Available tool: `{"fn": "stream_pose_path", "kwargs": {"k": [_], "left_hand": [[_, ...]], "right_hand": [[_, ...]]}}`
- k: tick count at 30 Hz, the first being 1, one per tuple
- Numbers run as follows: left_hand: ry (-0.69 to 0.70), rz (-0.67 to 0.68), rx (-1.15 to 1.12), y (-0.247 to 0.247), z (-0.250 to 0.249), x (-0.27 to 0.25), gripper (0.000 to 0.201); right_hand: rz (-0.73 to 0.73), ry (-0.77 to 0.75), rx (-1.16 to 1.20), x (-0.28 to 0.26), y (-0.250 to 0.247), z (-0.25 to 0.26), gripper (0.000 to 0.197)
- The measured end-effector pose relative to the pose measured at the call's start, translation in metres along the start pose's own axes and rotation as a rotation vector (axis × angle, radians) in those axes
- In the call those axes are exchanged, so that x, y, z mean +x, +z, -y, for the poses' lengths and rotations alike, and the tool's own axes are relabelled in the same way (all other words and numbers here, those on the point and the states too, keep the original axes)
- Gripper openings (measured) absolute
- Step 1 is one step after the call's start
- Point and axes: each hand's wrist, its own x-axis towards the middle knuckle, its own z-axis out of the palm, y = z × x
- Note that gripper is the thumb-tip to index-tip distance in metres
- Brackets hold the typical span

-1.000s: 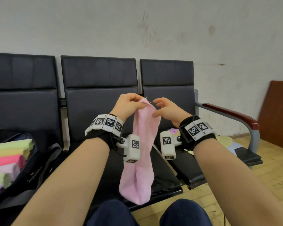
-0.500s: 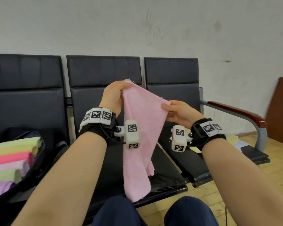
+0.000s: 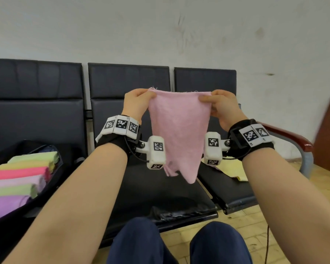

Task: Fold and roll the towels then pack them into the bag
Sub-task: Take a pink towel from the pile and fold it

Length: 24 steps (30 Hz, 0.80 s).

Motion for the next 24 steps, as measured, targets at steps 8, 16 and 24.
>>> {"fn": "stream_pose_path", "kwargs": {"k": [8,16,24], "left_hand": [[-0.047,-0.077,-0.005,-0.014,-0.035,-0.007,0.019],[-0.111,-0.023,0.323,-0.044,0.002,0.04,0.01],[0.081,-0.141,0.387,-0.068,0.058,0.091,0.021]], "right_hand": [[0.107,-0.025,0.014,-0.012,0.007,0.029,0.043],[0.207,0.097,-0.103,0.021,0.048,-0.002,0.038],[0.188,-0.019,-0.234,0.063,0.105,-0.071,0.028]]}}
